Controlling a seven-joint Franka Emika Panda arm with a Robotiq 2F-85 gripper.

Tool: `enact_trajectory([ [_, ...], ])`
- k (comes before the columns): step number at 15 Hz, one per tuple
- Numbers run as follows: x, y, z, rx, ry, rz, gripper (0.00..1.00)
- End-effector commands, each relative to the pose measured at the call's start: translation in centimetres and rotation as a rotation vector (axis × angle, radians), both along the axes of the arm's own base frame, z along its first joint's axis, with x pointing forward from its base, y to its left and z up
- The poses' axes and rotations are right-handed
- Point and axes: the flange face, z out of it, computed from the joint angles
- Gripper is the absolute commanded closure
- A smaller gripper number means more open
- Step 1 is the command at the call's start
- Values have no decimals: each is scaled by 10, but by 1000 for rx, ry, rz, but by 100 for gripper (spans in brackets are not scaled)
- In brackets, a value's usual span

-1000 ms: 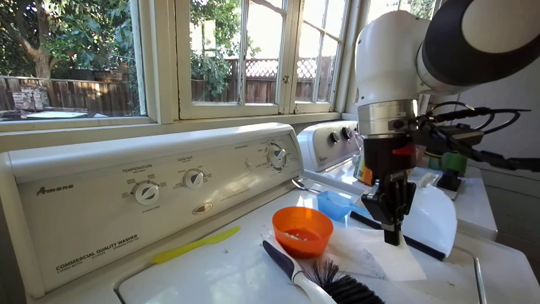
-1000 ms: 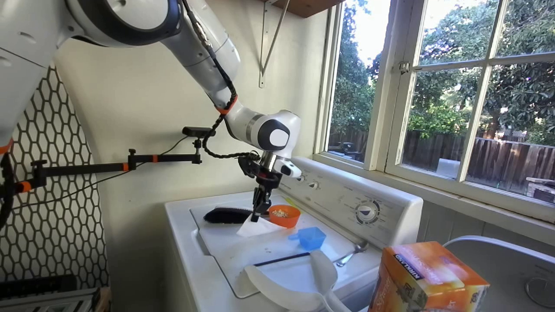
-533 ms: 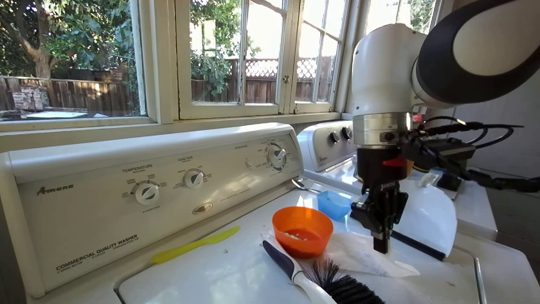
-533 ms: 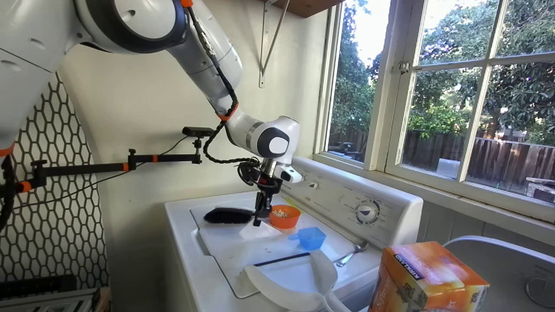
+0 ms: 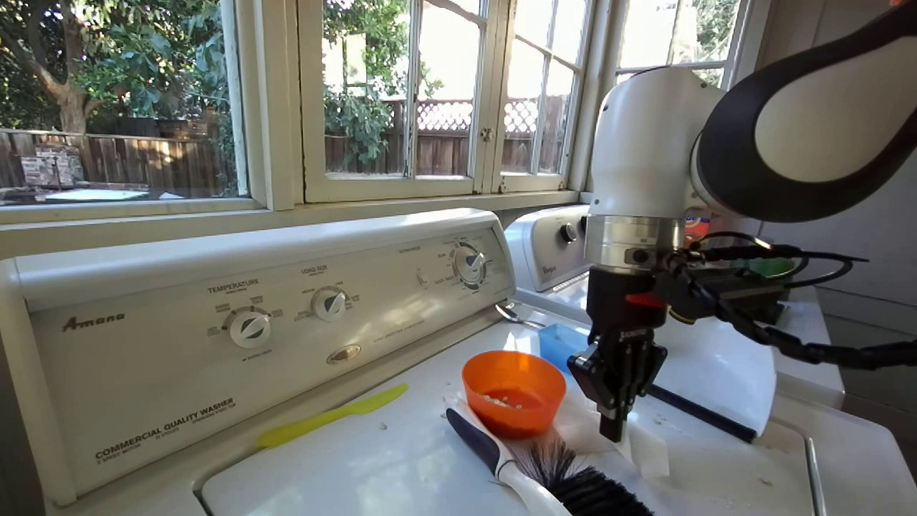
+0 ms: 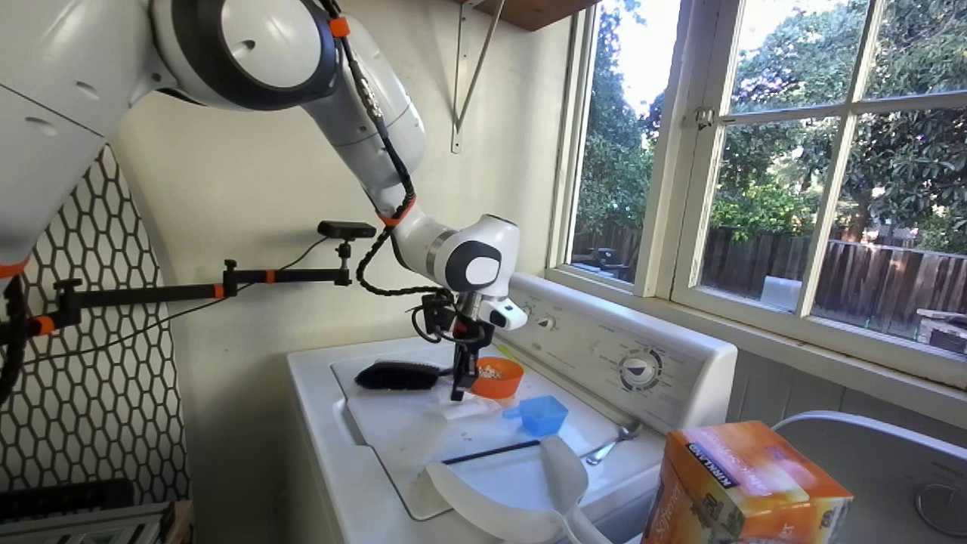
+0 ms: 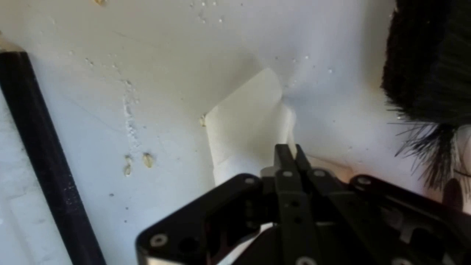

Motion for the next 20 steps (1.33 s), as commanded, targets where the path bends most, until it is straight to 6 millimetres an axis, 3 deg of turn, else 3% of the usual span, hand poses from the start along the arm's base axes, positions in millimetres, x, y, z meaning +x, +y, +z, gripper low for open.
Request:
enact_trajectory([
  [1,-2,4,-8,-1,-41,-21,100],
  [4,-2,3,-12,1,-47,-33,100],
  [7,-3,2,-16,0,-50,-47,92],
  [8,-3,2,-16,1,-53,-50,76],
  [9,-4,2,-16,3,-57,-53,68],
  [11,-4,3,-14,9,-64,-60,60],
  [18,-5,8,-2,50,-104,-65,8],
  [20,-4,10,2,63,-115,-66,0],
])
